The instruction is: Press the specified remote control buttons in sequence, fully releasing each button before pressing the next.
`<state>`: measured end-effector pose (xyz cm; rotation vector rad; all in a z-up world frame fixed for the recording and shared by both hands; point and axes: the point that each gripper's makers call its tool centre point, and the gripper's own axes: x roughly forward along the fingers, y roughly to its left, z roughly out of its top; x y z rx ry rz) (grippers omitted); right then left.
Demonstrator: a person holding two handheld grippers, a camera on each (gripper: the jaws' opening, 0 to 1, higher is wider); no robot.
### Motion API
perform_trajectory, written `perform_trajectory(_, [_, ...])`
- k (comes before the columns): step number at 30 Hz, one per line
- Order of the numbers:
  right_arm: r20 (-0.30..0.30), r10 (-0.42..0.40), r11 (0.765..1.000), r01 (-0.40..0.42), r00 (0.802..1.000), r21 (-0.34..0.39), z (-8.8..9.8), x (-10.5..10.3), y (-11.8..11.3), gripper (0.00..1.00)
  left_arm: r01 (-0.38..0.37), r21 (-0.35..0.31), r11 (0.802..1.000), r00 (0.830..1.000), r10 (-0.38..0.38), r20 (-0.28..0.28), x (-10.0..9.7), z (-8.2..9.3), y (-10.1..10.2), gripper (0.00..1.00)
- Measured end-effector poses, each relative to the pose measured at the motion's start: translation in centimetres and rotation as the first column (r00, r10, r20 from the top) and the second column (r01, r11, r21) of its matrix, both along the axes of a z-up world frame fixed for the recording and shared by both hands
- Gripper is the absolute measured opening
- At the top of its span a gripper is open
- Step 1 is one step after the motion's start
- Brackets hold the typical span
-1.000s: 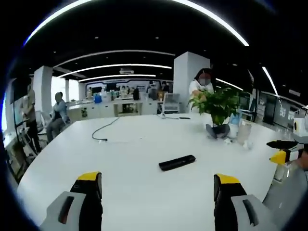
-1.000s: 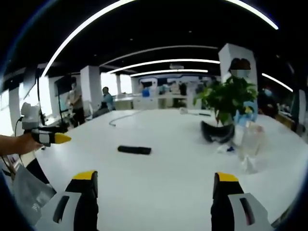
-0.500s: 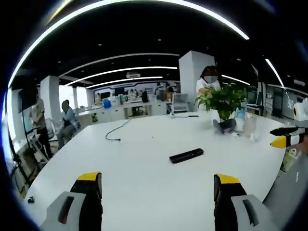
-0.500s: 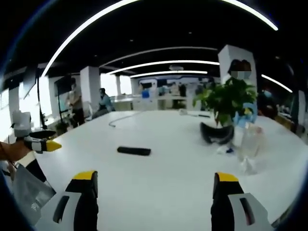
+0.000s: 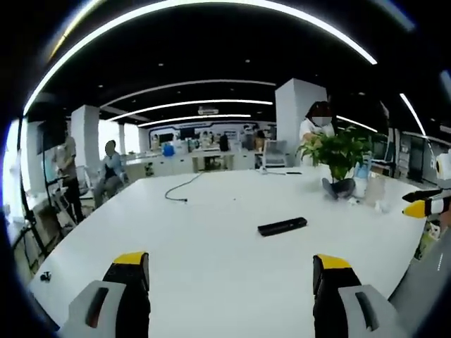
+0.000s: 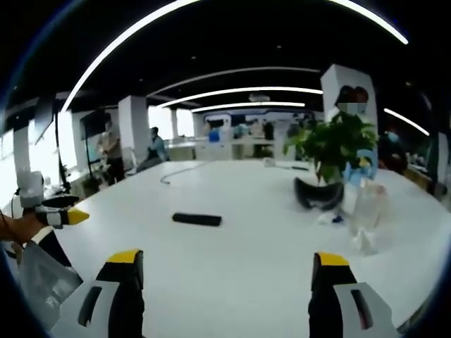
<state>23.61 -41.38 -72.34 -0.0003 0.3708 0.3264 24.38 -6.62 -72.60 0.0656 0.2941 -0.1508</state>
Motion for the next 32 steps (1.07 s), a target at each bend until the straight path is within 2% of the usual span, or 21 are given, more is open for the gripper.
perform_trajectory(2, [-0.003, -0.001, 1.0, 0.001, 1.0, -0.001, -0.1, 0.0, 0.0, 0.98, -0.005, 0.02, 1.0, 1.0, 0.005, 0.006, 0.1, -0.4, 0.1, 1.0])
perform_trajectory(3, [-0.005, -0.002, 1.0, 0.002, 1.0, -0.001, -0.1, 0.0, 0.0, 0.98, 0.0, 0.059, 0.998, 1.0, 0.001, -0.014, 0.2, -0.5, 0.4, 1.0])
perform_trajectory(4, [-0.006, -0.002, 1.0, 0.002, 1.0, 0.001, -0.1, 0.0, -0.1, 0.98, -0.002, 0.075, 0.997, 1.0, 0.001, 0.004, 0.4, -0.2, 0.3, 1.0])
perform_trajectory(8, [-0.024, 0.0, 1.0, 0.0, 1.0, 0.0, -0.4, 0.0, 0.0, 0.98, 0.024, 0.093, 0.995, 0.999, -0.029, 0.044, 0.1, 0.5, -0.5, 1.0])
perform_trajectory(15, [-0.032, 0.011, 1.0, -0.012, 0.999, -0.016, -0.7, -0.1, 0.2, 0.98, 0.048, 0.101, 0.994, 0.998, -0.053, 0.043, -0.1, 0.7, -1.3, 1.0])
perform_trajectory(18, [-0.031, 0.006, 1.0, -0.007, 1.0, -0.02, -0.7, -0.1, 0.1, 0.98, 0.054, 0.126, 0.991, 0.998, -0.057, 0.022, -0.2, 0.4, -1.5, 1.0])
perform_trajectory(22, [-0.029, -0.003, 1.0, 0.002, 1.0, -0.022, -0.6, -0.1, 0.0, 0.98, 0.055, 0.097, 0.994, 0.998, -0.057, 0.023, -0.3, 0.5, -1.6, 1.0])
perform_trajectory(24, [-0.03, -0.004, 1.0, 0.004, 1.0, -0.02, -0.7, 0.0, -0.1, 0.98, 0.041, 0.058, 0.997, 0.999, -0.041, 0.0, -0.3, 0.3, -1.5, 1.0])
perform_trajectory(32, [-0.033, 0.005, 1.0, -0.006, 0.999, -0.023, -0.7, -0.1, 0.1, 0.98, 0.023, 0.067, 0.997, 1.0, -0.023, 0.011, -0.4, 0.6, -1.2, 1.0])
